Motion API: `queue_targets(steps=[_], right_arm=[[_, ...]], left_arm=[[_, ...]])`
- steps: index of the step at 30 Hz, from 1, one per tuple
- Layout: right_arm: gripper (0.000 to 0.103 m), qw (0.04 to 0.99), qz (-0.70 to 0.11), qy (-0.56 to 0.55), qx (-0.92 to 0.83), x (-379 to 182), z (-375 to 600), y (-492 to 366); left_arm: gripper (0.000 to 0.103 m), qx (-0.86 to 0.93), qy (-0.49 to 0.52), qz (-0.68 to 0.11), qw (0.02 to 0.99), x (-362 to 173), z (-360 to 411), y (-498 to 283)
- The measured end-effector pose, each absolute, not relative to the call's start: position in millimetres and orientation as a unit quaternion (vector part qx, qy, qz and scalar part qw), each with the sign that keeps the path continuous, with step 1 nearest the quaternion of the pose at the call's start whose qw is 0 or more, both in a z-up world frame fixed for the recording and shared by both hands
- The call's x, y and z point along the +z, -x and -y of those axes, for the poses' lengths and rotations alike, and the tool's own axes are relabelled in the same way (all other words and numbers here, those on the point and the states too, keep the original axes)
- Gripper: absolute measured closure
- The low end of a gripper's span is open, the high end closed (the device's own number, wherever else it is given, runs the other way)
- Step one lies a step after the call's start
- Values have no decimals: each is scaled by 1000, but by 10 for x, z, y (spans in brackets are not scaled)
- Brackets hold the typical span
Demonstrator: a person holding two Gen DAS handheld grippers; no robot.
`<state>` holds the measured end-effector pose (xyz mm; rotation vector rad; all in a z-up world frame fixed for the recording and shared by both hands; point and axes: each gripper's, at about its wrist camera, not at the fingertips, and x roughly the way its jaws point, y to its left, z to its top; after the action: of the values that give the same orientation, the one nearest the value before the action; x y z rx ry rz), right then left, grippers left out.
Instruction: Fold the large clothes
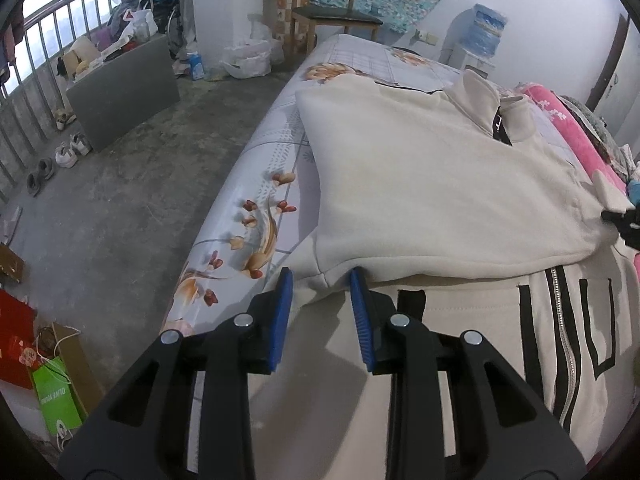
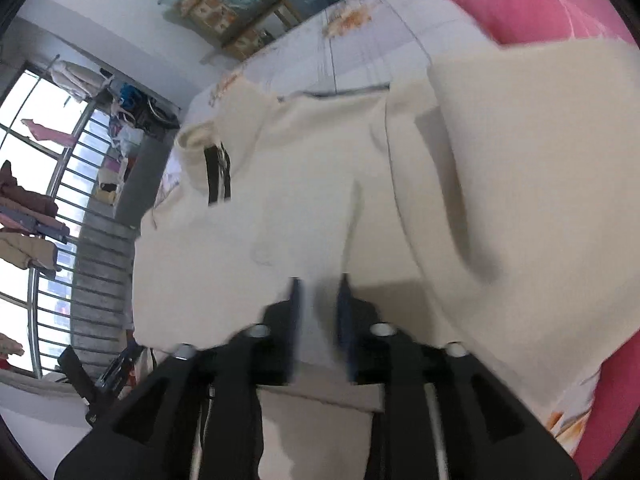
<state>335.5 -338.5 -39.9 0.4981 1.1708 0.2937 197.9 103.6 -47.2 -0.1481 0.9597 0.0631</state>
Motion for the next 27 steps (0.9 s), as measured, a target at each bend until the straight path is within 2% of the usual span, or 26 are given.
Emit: queue_targets(steps=[1, 6, 8, 10, 12, 18, 26, 27], right_arm=[[64, 799, -541, -222, 137, -380, 3378, -3393], [64, 796, -564, -178, 130, -519, 3282, -3572], [73, 796, -566, -167, 134, -555, 3216, -3620], [94, 804, -560, -147, 137, -556, 3183, -3624], [97, 818, -545, -124, 133, -479, 3127, -3615], [97, 875, -458, -110, 117, 53, 3133, -3493], [96, 859, -504, -75, 52, -473, 3127, -3559], [91, 860, -504, -67, 45, -465, 3113, -3567]], left_arm=[[74, 29, 72, -461, 884, -473, -1047, -1974], [74, 27, 76, -453, 888, -489, -1031, -1932], [74, 25, 78, -449, 890, -496, -1031, -1911], [74, 23, 78, -447, 891, -502, -1040, -1885], [74, 22, 80, -444, 892, -496, -1044, -1891], [74, 20, 85, -434, 897, -507, -1052, -1877], [73, 15, 89, -432, 897, -520, -1050, -1885], [72, 12, 92, -432, 897, -518, -1056, -1885]])
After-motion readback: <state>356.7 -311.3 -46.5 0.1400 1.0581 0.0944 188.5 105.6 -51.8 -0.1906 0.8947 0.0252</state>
